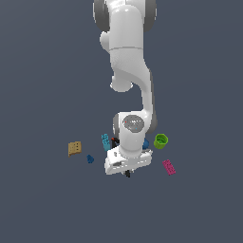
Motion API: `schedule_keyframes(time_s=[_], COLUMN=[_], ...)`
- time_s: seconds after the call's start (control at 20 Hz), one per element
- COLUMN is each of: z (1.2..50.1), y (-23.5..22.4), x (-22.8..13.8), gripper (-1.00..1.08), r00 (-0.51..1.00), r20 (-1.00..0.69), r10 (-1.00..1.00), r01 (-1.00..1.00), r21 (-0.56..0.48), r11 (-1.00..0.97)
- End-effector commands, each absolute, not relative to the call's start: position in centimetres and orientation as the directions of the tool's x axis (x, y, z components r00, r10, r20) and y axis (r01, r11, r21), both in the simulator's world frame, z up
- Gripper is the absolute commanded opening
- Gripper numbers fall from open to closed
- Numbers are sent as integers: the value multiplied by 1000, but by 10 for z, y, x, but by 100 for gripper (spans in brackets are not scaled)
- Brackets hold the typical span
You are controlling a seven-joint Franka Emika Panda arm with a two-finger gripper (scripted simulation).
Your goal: Pick up a designated object from a clutter of objects.
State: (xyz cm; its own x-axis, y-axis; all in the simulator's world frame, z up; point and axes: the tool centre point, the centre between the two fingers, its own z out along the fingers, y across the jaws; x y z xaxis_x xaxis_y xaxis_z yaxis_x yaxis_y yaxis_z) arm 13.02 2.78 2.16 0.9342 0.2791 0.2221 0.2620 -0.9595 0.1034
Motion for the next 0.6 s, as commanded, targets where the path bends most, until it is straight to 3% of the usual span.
schedule_keyframes(time_s=[0.0,0.55], z=[22,31], y=[28,24], x=[131,126], gripper=[-100,-100], r00=[934,934], r20=[223,222], r10=[279,279], r01=[262,262], r21=[104,104], r11=[-960,-959])
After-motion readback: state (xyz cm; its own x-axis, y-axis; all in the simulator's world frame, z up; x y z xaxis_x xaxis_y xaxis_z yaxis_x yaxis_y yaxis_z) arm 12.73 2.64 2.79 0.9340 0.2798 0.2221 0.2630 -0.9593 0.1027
